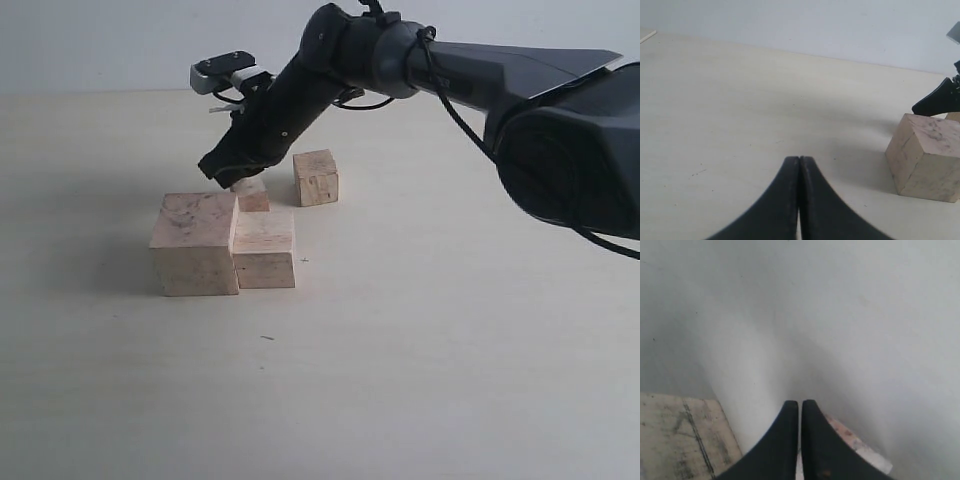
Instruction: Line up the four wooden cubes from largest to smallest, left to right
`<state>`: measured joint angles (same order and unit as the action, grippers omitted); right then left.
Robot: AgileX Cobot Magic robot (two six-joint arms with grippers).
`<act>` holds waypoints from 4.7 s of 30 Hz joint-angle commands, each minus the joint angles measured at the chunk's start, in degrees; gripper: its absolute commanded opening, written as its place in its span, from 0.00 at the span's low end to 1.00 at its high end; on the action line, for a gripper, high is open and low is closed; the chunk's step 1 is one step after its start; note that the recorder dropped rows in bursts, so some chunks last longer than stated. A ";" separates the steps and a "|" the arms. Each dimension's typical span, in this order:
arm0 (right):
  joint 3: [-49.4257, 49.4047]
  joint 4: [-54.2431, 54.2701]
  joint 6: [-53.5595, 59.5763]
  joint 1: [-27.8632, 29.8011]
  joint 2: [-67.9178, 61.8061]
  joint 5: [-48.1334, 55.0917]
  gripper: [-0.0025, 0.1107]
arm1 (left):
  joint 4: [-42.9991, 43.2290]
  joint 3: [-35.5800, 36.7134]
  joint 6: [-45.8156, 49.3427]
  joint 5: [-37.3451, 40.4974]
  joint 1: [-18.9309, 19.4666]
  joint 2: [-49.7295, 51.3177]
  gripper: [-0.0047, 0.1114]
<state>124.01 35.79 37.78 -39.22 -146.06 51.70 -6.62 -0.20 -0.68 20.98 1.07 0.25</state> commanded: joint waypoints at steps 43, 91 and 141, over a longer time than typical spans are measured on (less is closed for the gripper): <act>1.07 -9.81 -10.95 1.28 -2.42 -0.02 0.06 | -0.28 0.20 0.20 -0.32 -0.06 -0.25 0.04; -24.79 -31.32 -29.36 10.97 23.31 1.42 0.49 | -0.28 0.20 0.20 -0.32 -0.06 -0.25 0.04; -37.21 -9.52 27.63 10.97 31.65 9.74 0.02 | -0.28 0.20 0.20 -0.32 -0.06 -0.25 0.04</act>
<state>90.32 20.17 54.38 -28.52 -117.24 62.95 -6.62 -0.20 -0.68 20.98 1.07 0.25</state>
